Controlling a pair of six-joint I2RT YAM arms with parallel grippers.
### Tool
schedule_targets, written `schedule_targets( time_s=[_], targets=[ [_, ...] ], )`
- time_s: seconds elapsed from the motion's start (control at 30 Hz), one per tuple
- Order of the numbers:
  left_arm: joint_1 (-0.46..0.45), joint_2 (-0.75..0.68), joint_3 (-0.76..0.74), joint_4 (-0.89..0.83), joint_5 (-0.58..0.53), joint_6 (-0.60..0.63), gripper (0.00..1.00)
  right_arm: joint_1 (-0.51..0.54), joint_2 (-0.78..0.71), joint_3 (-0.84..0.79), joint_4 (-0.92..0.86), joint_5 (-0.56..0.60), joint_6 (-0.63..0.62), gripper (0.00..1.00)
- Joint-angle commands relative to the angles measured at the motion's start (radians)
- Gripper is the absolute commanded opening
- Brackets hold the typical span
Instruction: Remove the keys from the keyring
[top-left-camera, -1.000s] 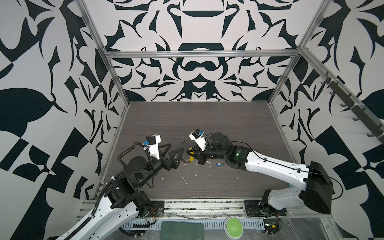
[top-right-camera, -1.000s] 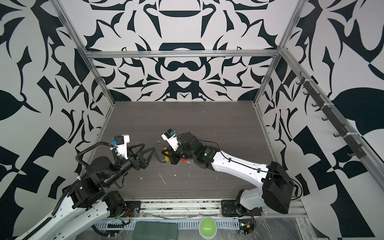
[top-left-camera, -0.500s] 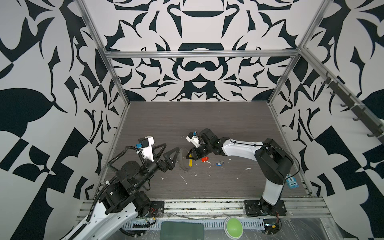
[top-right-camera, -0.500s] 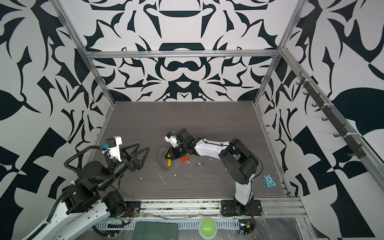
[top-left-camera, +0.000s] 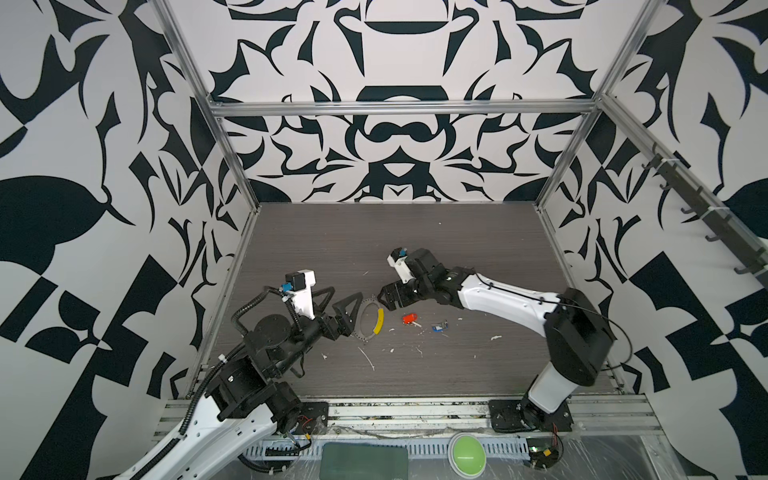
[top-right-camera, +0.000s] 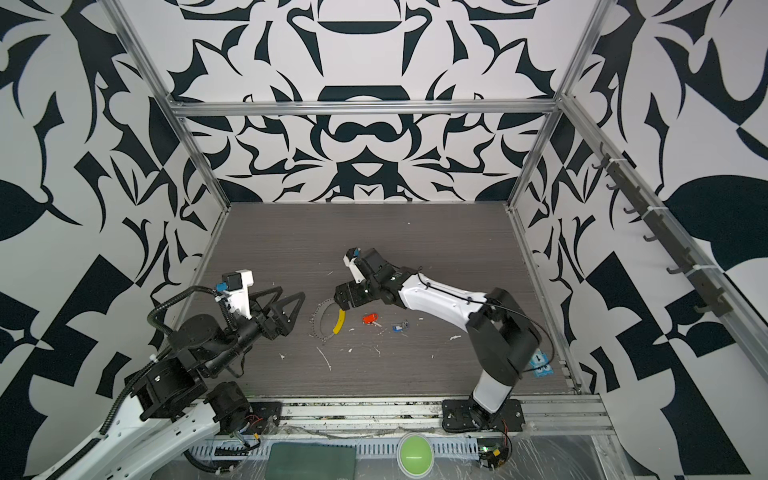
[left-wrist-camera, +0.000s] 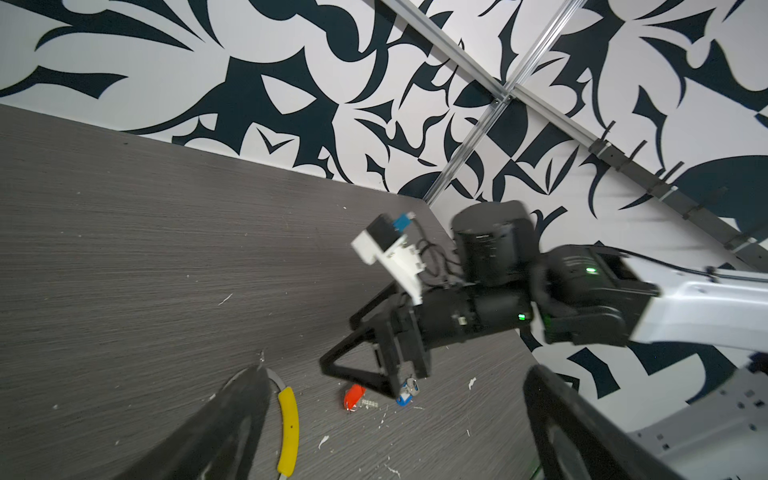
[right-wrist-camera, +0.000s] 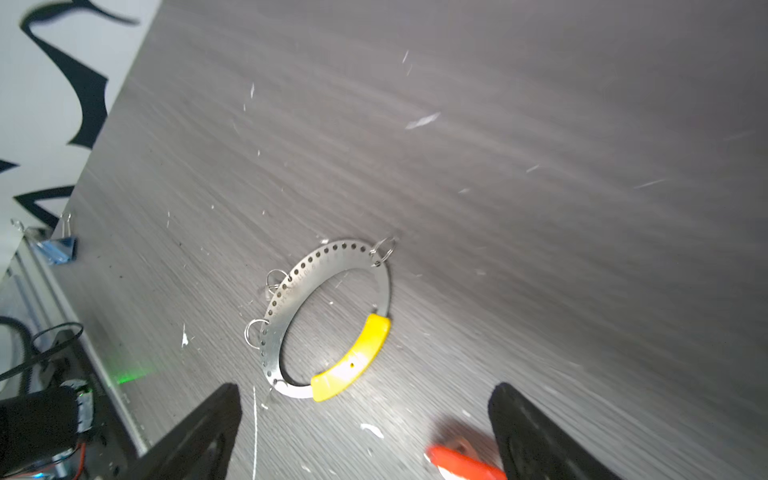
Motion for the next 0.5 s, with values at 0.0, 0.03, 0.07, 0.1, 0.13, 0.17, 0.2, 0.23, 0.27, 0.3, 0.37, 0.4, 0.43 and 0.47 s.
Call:
schedule_targets(
  time_s=[0.0, 0.03, 0.07, 0.1, 0.13, 0.17, 0.2, 0.23, 0.27, 0.3, 0.37, 0.4, 0.43, 0.47],
  targets=[
    [-0.003, 0.057, 0.06, -0.013, -0.079, 0.022, 0.99, 0.004, -0.167, -0.073, 0.061, 0.18, -0.022, 0.97],
    [-0.003, 0.091, 0.075, -0.017, -0.105, 0.031, 0.99, 0.005, -0.21, -0.099, 0.068, 0.21, -0.03, 0.97],
    [-0.003, 0.119, 0.091, -0.024, -0.127, 0.041, 0.99, 0.004, -0.247, -0.119, 0.073, 0.233, -0.039, 0.97],
    [-0.003, 0.156, 0.106, -0.028, -0.156, 0.056, 0.99, 0.004, -0.287, -0.143, 0.081, 0.255, -0.045, 0.97],
    [-0.003, 0.193, 0.118, -0.027, -0.182, 0.092, 0.99, 0.004, -0.325, -0.167, 0.089, 0.28, -0.046, 0.98],
    [-0.003, 0.222, 0.131, -0.031, -0.221, 0.107, 0.99, 0.004, -0.358, -0.187, 0.095, 0.305, -0.04, 0.98],
    [-0.002, 0.25, 0.14, -0.028, -0.279, 0.115, 0.99, 0.004, -0.395, -0.208, 0.101, 0.337, -0.03, 0.99],
    [0.006, 0.278, 0.145, -0.015, -0.34, 0.129, 0.99, 0.005, -0.432, -0.233, 0.114, 0.348, -0.03, 0.99],
    [0.023, 0.297, 0.149, -0.004, -0.37, 0.14, 0.99, 0.004, -0.463, -0.255, 0.126, 0.349, -0.044, 0.99],
    [0.057, 0.317, 0.152, 0.015, -0.375, 0.157, 0.99, 0.004, -0.498, -0.281, 0.134, 0.349, -0.074, 0.99],
    [0.155, 0.353, 0.146, 0.052, -0.353, 0.174, 0.99, 0.003, -0.556, -0.318, 0.133, 0.413, -0.095, 0.98],
    [0.22, 0.37, 0.136, 0.07, -0.336, 0.167, 0.99, 0.001, -0.577, -0.33, 0.125, 0.461, -0.097, 0.99],
    [0.284, 0.385, 0.123, 0.096, -0.314, 0.157, 0.99, 0.001, -0.592, -0.336, 0.111, 0.511, -0.094, 0.98],
    [0.335, 0.396, 0.112, 0.119, -0.303, 0.146, 0.99, 0.0, -0.601, -0.338, 0.098, 0.554, -0.081, 0.99]
  ],
)
